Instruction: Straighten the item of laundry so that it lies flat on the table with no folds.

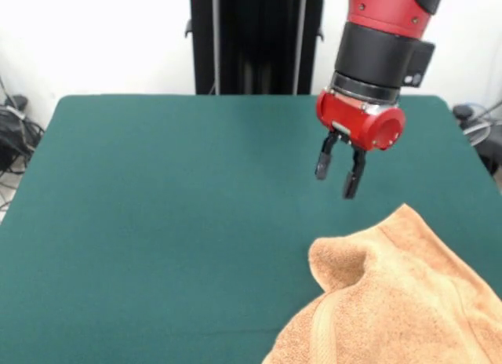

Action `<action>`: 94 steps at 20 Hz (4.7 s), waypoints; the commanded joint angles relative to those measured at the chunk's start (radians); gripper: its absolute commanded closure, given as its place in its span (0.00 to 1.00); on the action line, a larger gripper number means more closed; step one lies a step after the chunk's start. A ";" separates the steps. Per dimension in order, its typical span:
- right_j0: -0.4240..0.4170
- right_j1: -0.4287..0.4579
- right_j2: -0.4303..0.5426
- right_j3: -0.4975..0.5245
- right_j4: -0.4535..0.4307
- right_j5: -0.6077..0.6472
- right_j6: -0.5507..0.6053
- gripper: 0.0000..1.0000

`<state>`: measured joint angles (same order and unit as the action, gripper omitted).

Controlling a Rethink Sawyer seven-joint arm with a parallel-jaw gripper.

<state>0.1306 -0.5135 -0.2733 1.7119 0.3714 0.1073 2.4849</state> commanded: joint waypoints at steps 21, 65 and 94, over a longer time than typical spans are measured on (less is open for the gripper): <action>0.211 -0.018 -0.194 0.146 0.089 -0.027 0.143 0.00; 0.116 0.034 0.047 0.008 0.312 -0.102 0.232 0.00; 0.137 0.251 -0.049 -0.287 0.527 -0.048 0.148 0.00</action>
<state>0.3271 -0.3471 -0.3605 1.4565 0.8797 0.0209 2.4849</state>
